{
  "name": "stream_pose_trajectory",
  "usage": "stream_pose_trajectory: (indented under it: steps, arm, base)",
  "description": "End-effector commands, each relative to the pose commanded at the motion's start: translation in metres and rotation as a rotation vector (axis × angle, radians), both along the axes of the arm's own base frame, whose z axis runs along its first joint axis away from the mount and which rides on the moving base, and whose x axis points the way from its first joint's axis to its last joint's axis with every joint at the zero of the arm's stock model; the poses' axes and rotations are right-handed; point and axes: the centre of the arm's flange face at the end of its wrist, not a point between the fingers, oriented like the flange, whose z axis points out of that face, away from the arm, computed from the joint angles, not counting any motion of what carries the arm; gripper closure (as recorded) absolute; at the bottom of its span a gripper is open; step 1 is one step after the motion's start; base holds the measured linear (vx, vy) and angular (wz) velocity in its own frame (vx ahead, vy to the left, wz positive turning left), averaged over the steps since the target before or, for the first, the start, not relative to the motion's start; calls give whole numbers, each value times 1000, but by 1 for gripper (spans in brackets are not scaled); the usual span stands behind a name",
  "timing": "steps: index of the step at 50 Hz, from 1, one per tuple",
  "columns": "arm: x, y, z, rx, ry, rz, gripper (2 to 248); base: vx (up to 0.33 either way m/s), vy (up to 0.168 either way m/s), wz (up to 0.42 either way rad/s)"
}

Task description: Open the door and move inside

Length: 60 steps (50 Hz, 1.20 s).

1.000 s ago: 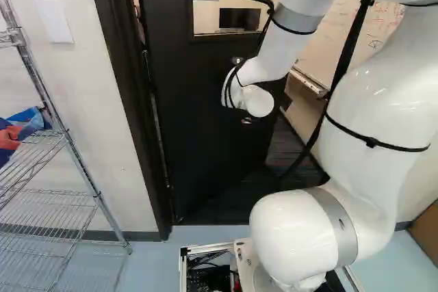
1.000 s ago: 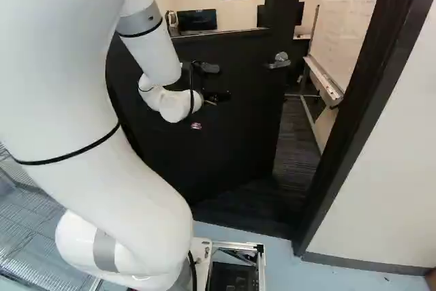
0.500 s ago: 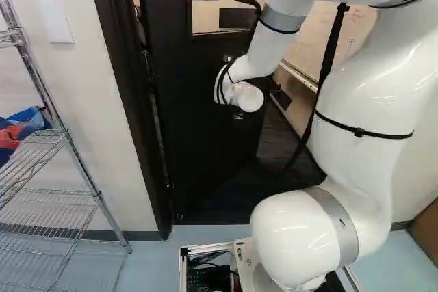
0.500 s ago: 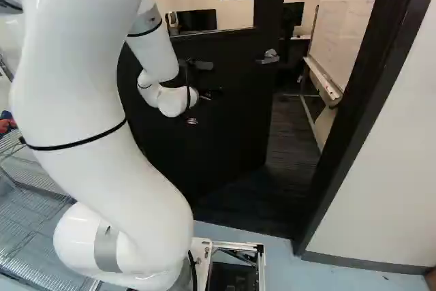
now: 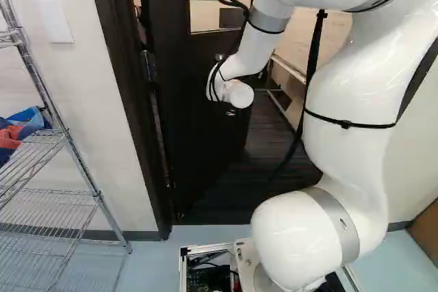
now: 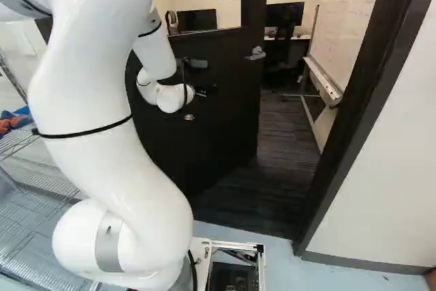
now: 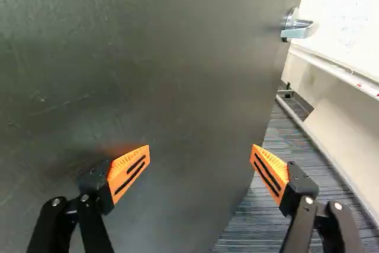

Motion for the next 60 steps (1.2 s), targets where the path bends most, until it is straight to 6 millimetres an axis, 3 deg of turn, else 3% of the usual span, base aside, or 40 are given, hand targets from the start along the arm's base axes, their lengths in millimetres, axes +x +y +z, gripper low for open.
stream_pose_trajectory:
  steps: [34, 60]
  arm:
    - [43, 38, -4, -8, -21, 77, 3]
    - [56, 58, -5, -25, -33, 138, 3]
  base:
    - [0, 0, 0]
    - [0, 0, 0]
